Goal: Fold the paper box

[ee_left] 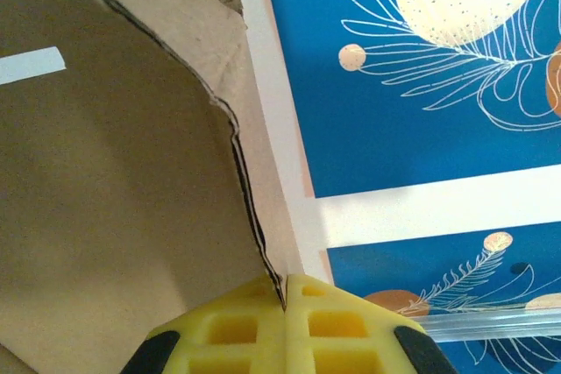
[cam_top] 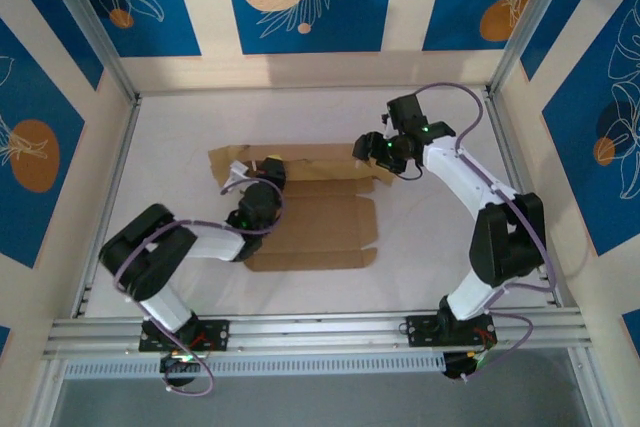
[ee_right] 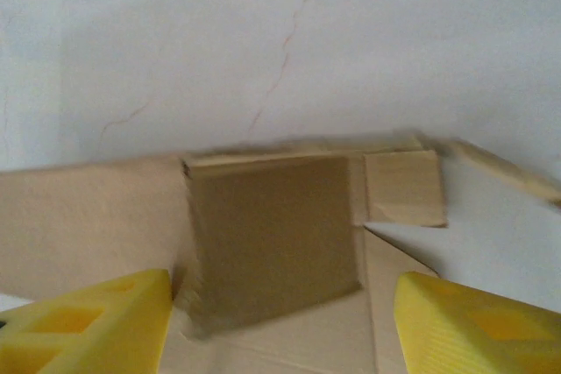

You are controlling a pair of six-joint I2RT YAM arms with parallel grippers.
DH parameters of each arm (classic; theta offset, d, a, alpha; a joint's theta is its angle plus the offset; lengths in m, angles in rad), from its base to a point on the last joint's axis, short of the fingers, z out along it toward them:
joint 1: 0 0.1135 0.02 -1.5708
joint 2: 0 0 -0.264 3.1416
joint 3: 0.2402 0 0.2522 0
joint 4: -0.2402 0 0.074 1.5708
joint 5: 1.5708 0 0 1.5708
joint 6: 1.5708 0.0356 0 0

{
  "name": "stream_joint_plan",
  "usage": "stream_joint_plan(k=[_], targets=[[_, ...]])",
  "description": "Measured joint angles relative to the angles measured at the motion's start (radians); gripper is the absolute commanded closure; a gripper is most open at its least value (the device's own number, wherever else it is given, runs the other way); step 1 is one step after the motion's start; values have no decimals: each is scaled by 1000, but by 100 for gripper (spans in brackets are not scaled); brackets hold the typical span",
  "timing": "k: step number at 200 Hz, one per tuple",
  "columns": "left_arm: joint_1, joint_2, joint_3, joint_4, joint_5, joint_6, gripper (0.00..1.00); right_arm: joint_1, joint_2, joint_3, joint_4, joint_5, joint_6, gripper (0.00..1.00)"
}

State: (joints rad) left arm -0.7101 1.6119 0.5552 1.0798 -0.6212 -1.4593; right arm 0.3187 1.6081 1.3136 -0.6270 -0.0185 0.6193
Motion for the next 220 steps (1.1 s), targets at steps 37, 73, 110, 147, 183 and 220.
stream_joint_plan(k=[37,73,110,147,183,220], targets=[[85,-76,-21,-104,108,-44,100,-22,-115,-100,23,-129,21,40],[135,-116,-15,-216,215,-51,100,-58,-121,-134,54,-246,48,41],[139,-123,-3,-255,277,-38,100,-42,-58,-72,53,-235,35,45],[141,-124,-3,-258,302,-31,100,-6,57,48,44,-204,14,45],[143,-123,-3,-258,313,-32,100,1,89,58,45,-218,21,45],[143,-122,-3,-256,320,-36,100,-18,75,-37,158,-299,88,47]])
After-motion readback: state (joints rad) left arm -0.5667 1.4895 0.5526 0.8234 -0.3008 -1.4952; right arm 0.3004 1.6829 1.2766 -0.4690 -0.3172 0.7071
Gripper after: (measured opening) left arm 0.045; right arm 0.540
